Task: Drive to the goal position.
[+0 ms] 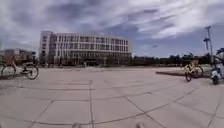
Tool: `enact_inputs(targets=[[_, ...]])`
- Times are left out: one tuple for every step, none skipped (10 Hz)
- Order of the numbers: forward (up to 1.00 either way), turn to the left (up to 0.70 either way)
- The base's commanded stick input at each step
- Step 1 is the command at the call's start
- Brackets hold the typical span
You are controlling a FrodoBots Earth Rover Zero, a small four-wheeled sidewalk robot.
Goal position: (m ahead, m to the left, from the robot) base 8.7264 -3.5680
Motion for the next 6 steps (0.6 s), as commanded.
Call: enact_inputs(targets=[[0.00,0.00],[0.00,0.00],[0.00,0.00],[0.00,0.00],[0.00,0.00],[0.00,0.00]])
